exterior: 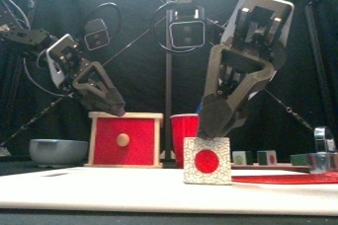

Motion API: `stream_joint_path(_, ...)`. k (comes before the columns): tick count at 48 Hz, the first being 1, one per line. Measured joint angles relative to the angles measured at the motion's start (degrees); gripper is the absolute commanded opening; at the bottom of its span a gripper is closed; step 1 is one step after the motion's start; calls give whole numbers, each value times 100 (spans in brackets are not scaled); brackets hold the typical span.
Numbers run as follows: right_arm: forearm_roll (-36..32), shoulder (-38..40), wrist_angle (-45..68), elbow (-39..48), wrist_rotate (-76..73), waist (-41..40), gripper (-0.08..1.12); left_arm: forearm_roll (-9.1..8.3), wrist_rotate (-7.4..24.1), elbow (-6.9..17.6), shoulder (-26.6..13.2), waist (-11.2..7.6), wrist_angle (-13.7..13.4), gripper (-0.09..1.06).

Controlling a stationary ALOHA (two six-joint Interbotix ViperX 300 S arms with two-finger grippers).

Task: Place sushi on board then cut the sushi with the knife then place the pieces on the plate
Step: Place the 4 sushi pieces on the plate

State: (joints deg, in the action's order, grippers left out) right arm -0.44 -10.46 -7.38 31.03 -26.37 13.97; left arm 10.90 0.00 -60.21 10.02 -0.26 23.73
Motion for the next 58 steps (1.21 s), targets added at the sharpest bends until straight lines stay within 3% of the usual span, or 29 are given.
stream_joint_path(14,-88,-202,-97,-105,-9,-9,63,0,0,0,0,0,0,77)
stream_joint_path(23,-272,35,-563,-9,-9,-70,60,0,18,0,0,0,9,77)
stream_joint_path(36,-642,1573,-1345,993,-35,-949,60,0,18,0,0,0,0,77)
stream_joint_path(46,-703,2804,-1573,1969,0,-2065,60,0,18,0,0,18,-9,77)
stream_joint_path(58,-1195,3709,-1986,2698,18,-3577,60,0,26,0,0,26,-9,77)
